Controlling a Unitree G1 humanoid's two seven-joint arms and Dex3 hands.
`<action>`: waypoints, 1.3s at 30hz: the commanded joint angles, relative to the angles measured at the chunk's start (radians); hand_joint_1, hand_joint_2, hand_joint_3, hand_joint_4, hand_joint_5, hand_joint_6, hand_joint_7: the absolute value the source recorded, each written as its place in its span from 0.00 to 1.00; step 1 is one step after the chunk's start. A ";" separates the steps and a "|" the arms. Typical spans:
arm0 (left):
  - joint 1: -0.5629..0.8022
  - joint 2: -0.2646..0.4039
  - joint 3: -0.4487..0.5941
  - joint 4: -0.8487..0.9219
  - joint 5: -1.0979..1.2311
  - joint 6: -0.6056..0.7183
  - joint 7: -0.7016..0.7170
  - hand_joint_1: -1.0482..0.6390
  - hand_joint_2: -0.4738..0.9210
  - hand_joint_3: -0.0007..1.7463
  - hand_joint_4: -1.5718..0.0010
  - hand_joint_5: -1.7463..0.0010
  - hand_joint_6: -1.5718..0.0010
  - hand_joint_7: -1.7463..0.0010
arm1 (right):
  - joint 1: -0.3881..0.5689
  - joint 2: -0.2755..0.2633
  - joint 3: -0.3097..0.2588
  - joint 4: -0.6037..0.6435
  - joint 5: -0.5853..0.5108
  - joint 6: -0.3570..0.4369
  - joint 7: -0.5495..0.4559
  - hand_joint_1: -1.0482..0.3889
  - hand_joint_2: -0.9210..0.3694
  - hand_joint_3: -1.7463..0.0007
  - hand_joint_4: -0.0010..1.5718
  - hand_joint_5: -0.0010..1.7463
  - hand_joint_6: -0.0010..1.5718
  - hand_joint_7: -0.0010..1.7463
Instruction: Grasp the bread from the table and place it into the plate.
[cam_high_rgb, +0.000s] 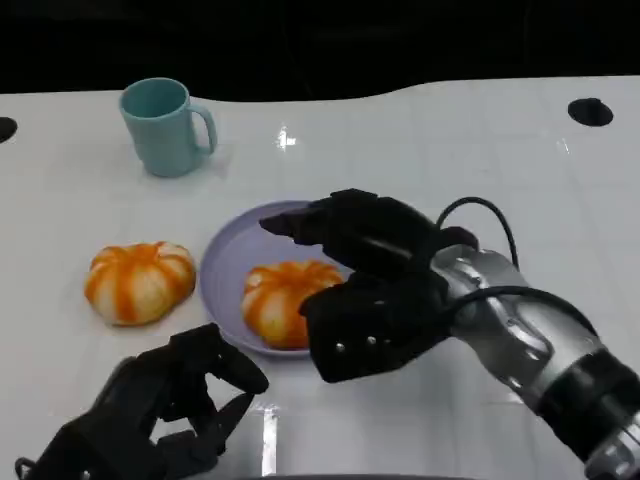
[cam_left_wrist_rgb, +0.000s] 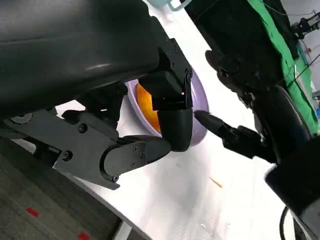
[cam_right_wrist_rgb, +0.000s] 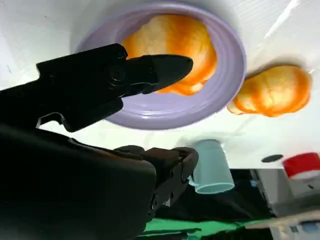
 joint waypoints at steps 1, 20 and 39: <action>0.002 0.005 0.002 -0.001 0.006 -0.006 0.010 0.45 0.89 0.43 0.52 0.00 0.60 0.26 | 0.078 -0.077 -0.048 -0.134 0.039 -0.035 0.006 0.23 0.00 0.90 0.06 0.24 0.19 0.02; 0.001 -0.003 0.002 -0.007 -0.003 0.015 0.008 0.46 0.88 0.43 0.52 0.00 0.59 0.26 | 0.483 -0.210 -0.289 -0.500 0.237 -0.259 -0.080 0.61 0.04 0.99 0.54 0.77 0.68 0.27; 0.002 -0.005 0.007 -0.011 -0.008 0.023 0.006 0.47 0.88 0.43 0.54 0.00 0.59 0.27 | 0.776 -0.253 -0.409 -0.732 0.239 -0.184 -0.065 0.73 0.56 0.20 0.62 0.99 0.59 0.70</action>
